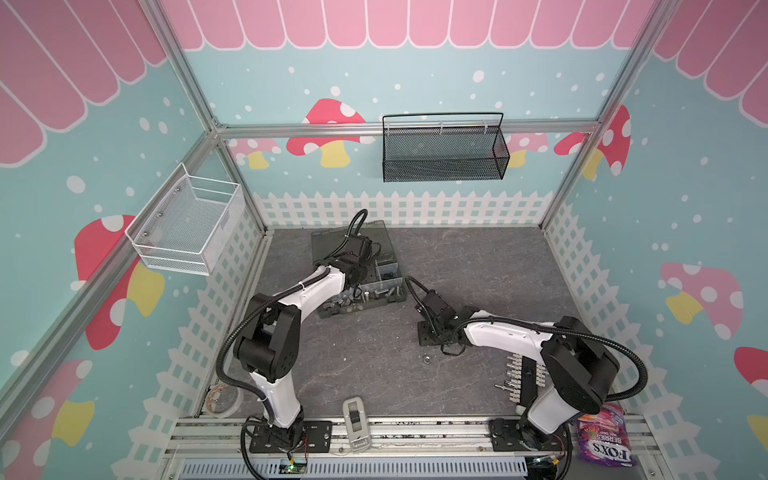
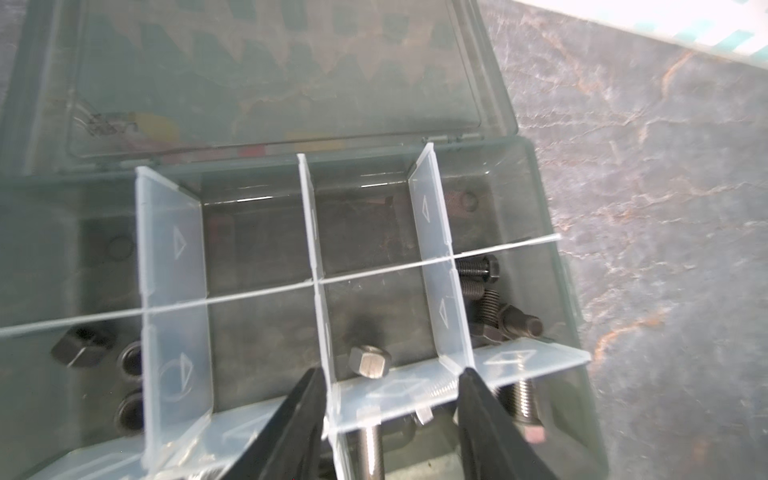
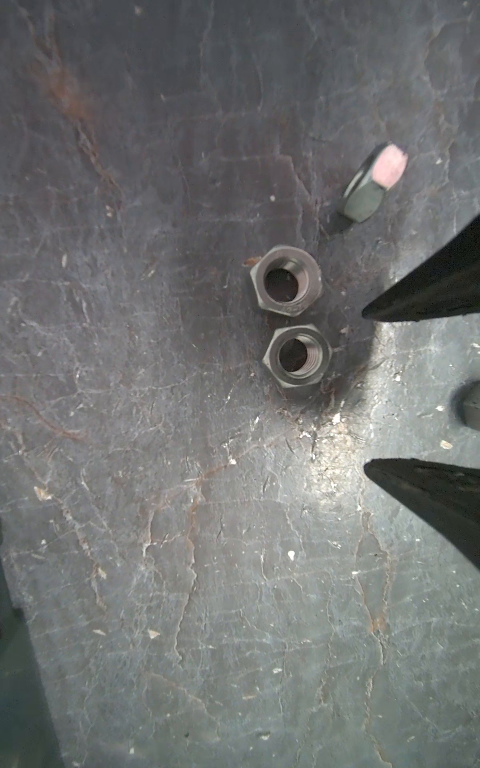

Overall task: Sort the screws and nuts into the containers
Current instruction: 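Drop the nut in with the left gripper while the right gripper grasps a nut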

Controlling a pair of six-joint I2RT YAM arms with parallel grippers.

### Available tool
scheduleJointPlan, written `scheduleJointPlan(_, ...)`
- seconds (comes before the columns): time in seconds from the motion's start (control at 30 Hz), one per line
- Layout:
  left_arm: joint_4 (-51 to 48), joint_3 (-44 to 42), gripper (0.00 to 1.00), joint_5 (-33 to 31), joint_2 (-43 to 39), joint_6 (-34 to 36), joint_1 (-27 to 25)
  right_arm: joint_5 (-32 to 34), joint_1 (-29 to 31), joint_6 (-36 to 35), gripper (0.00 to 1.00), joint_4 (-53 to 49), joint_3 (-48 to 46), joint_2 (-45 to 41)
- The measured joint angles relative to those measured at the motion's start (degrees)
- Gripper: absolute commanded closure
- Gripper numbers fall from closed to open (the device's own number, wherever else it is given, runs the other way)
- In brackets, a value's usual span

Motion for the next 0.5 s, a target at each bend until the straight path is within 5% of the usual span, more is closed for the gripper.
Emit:
scheduleJointPlan(0.13,0.46,-3.17,0.17,-0.02,-3.3,-0.17,-0.02,0.04,0.0,0.2,0.46,0.0,0.0,1.22)
scheduleJointPlan(0.2,0.57,-5.31,0.0,0.0,-5.16,-0.13,-0.07,0.17,0.0,0.26,0.46,0.0,0.11,1.88)
scheduleJointPlan(0.5,1.27,-14.53,0.0,-0.22,-15.96,-1.9,-0.28,0.92,0.0,0.59,0.46,0.07,1.73,4.52)
